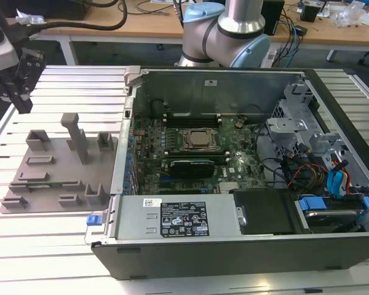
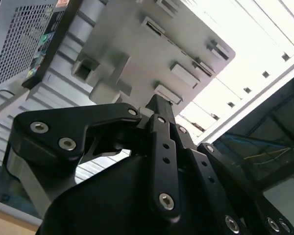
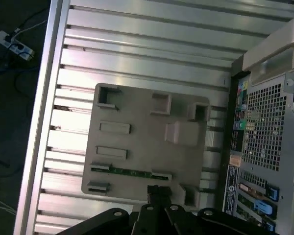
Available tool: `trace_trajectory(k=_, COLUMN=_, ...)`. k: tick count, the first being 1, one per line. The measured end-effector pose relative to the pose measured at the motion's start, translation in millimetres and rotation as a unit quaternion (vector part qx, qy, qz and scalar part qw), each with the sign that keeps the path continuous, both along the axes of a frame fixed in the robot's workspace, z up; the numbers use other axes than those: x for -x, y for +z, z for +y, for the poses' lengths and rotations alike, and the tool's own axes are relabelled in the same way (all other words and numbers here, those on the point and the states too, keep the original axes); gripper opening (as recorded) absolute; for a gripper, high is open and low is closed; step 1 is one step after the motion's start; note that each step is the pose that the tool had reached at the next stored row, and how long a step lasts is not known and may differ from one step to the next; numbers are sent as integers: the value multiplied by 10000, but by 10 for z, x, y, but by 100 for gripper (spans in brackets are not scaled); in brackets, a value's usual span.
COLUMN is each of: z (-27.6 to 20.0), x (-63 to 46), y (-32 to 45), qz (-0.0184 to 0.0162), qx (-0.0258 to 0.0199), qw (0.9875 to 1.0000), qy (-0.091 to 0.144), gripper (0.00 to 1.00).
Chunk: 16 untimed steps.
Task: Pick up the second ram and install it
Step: 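Pick up the second ram and move it above second insertion slot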
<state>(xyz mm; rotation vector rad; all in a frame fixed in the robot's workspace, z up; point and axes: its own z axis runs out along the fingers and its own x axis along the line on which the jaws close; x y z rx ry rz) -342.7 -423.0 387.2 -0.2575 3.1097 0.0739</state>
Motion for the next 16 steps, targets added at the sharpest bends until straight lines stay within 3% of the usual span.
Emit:
trace_trajectory(k=2, z=0, x=0, y=0, qz=0, qx=0, qw=9990, qy=444, gripper=10)
trace_trajectory(k=3, z=0, x=0, y=0, qz=0, qx=0, qw=9979, qy=654, gripper=10)
trace_trajectory(k=8, z=0, x=0, y=0, qz=0, qx=0, qw=9932, qy=1164, gripper=10)
trace_trajectory(k=10, z=0, x=0, y=0, qz=0, qx=0, qw=9890, qy=1477, gripper=10)
trace_trajectory(k=11, z=0, x=0, y=0, qz=0, qx=0, qw=9861, qy=1661, gripper=10)
trace_trajectory(k=13, z=0, x=0, y=0, qz=0, qx=0, qw=9818, qy=1900, gripper=10)
trace_trajectory(k=16, z=0, x=0, y=0, qz=0, qx=0, qw=9780, qy=2084, gripper=10)
